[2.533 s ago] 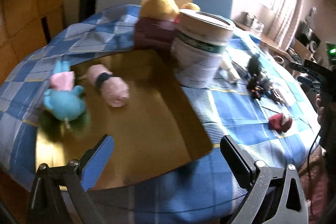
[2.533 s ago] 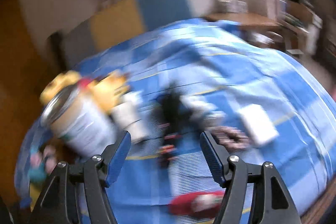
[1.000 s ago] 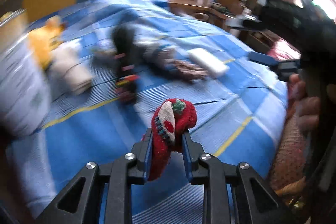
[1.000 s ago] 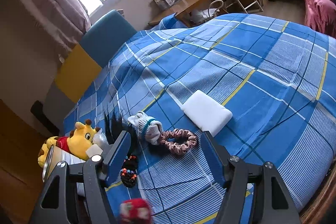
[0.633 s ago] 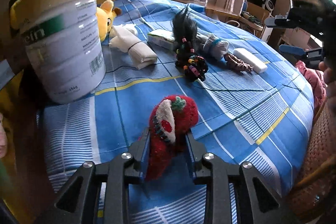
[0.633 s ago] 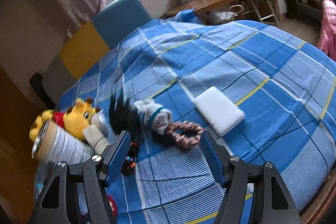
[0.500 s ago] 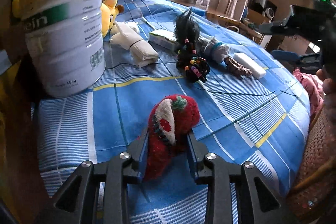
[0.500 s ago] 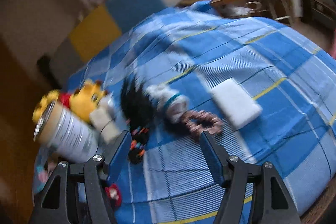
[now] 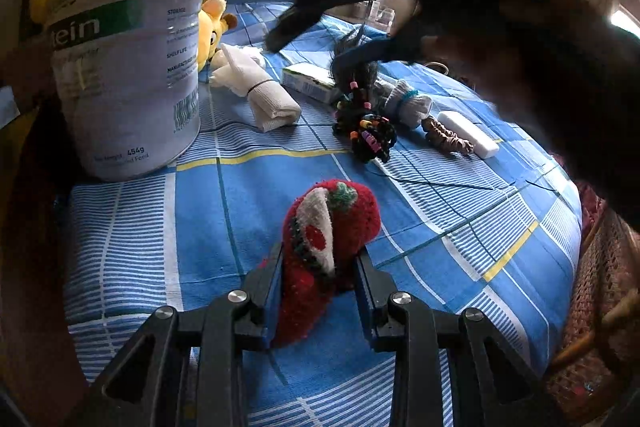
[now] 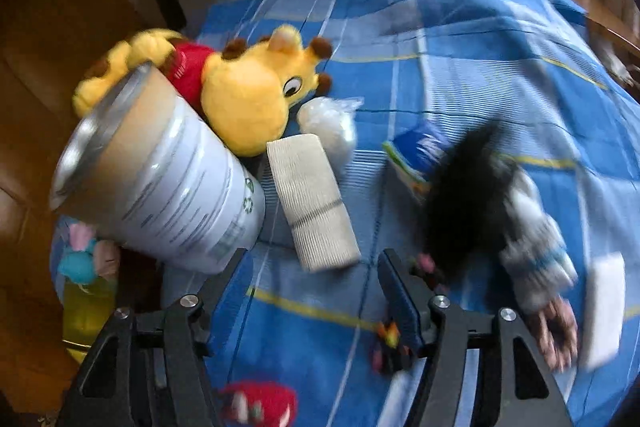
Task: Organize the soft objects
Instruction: 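Lift the red plush with the left tool while the right tool grasps the white rolled bandage, then carry the red plush with the left tool onto the gold tray and release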
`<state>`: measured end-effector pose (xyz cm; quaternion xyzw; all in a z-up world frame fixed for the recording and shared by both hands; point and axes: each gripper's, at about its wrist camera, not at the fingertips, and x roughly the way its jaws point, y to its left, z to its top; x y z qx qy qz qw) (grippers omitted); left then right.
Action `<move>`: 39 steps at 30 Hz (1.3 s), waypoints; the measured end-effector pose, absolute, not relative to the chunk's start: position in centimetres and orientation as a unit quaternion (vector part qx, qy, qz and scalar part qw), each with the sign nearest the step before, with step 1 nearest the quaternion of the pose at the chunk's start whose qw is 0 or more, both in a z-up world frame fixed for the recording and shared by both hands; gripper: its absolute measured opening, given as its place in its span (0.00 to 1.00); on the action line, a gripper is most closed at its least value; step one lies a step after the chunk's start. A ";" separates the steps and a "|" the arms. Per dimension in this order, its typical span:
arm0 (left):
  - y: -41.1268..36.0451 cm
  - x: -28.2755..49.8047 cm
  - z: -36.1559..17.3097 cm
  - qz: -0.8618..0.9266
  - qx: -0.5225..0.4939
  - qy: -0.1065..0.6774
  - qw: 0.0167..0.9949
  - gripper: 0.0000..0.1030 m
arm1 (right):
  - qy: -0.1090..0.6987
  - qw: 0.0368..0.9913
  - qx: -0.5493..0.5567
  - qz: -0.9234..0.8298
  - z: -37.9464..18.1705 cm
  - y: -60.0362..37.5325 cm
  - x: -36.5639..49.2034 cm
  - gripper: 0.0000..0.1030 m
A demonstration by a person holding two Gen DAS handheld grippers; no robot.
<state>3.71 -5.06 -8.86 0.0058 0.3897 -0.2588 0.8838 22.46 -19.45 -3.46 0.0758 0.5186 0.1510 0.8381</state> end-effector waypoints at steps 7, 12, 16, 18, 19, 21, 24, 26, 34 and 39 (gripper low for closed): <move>-4.7 3.9 -9.0 -0.265 -0.010 0.391 0.881 0.32 | 0.553 0.820 0.000 0.146 -6.2 -16.4 26.5 0.65; -4.8 3.9 -9.0 -0.264 -0.011 0.390 0.882 0.33 | 0.557 0.815 -0.012 0.159 -7.2 -15.6 26.9 0.41; -5.0 3.9 -9.0 -0.262 -0.008 0.389 0.883 0.34 | 0.539 0.828 -0.007 0.155 -6.5 -15.8 25.1 0.41; -4.8 3.7 -9.0 -0.262 -0.007 0.388 0.884 0.34 | 0.524 0.838 -0.006 0.156 -5.3 -16.4 23.1 0.41; -4.8 3.7 -9.0 -0.261 -0.007 0.388 0.884 0.34 | 0.518 0.841 -0.004 0.157 -4.7 -16.7 22.2 0.41; -4.9 3.7 -9.0 -0.260 -0.004 0.387 0.885 0.34 | 0.508 0.847 0.003 0.159 -3.5 -17.8 19.9 0.41; -5.1 3.6 -9.0 -0.257 0.002 0.385 0.886 0.34 | 0.508 0.845 0.028 0.163 -2.9 -19.5 17.3 0.41; -5.3 3.5 -8.9 -0.254 0.008 0.384 0.888 0.34 | 0.511 0.843 0.041 0.161 -3.3 -20.4 15.8 0.41; -6.3 3.1 -8.7 -0.239 0.034 0.383 0.892 0.32 | 0.555 0.824 0.029 0.108 -7.1 -21.7 15.0 0.41; -5.9 3.5 -8.2 -0.233 0.019 0.405 0.884 0.27 | 0.568 0.816 0.008 0.104 -8.0 -21.4 15.6 0.41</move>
